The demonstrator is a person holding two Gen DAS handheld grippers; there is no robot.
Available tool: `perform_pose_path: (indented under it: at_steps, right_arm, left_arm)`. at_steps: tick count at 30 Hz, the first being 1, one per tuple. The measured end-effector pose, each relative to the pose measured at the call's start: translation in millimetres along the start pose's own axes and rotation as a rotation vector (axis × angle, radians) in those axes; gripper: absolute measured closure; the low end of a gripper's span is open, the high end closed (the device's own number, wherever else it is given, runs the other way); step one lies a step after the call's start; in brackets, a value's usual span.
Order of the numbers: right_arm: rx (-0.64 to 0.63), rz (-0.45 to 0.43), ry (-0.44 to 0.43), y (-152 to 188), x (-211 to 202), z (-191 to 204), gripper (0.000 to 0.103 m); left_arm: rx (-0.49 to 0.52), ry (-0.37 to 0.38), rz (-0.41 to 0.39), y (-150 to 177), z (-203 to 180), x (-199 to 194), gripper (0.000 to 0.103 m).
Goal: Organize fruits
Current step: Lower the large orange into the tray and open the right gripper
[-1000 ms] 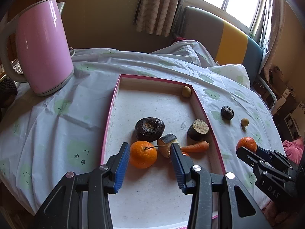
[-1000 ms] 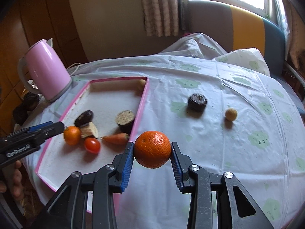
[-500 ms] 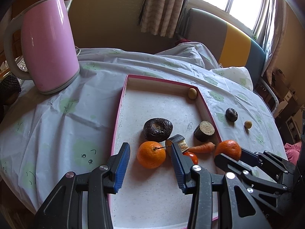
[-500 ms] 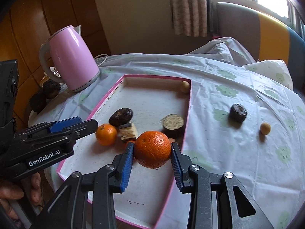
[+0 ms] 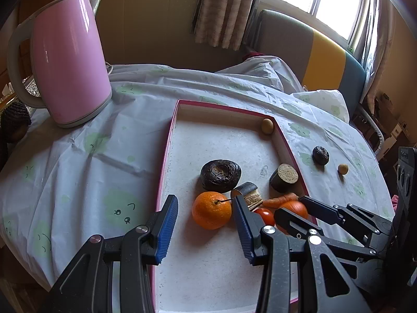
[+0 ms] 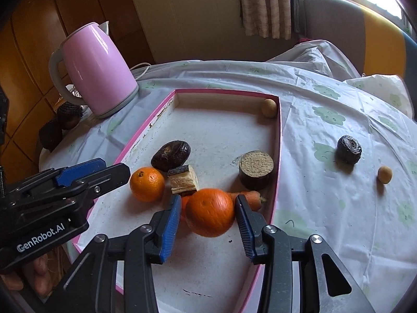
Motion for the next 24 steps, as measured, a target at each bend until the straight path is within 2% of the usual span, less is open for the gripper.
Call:
perform_pose_path:
  at_steps: [3, 6, 9, 16, 24]
  right_arm:
    - [0.017, -0.007, -0.005, 1, -3, -4, 0.059]
    - [0.027, -0.025, -0.007, 2, -10, -5, 0.047]
    - [0.033, -0.043, -0.001, 3, -17, -8, 0.045]
    - [0.093, -0.086, 0.033, 7, -34, -28, 0.033]
    - [0.207, -0.108, 0.104, 16, -48, -72, 0.031]
  left_arm:
    - [0.007, 0.001, 0.002, 1, -3, 0, 0.059]
    - [0.015, 0.0, -0.003, 1, -5, -2, 0.059]
    - [0.02, -0.001, -0.009, 0, -7, -4, 0.059]
    - [0.042, 0.003, -0.019, -1, -14, -6, 0.058]
    - [0.084, 0.028, -0.012, 0, -29, -5, 0.058]
Point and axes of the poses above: each gripper's, at about its wrist camera, not at the fingertips, and x roughly the way its jaws point, z to its left, y to its underside, the point moved 3 cm from there along x, roughly the way its jaws point, and after that the axes turned 2 degrees about -y, right-handed, at the moved point
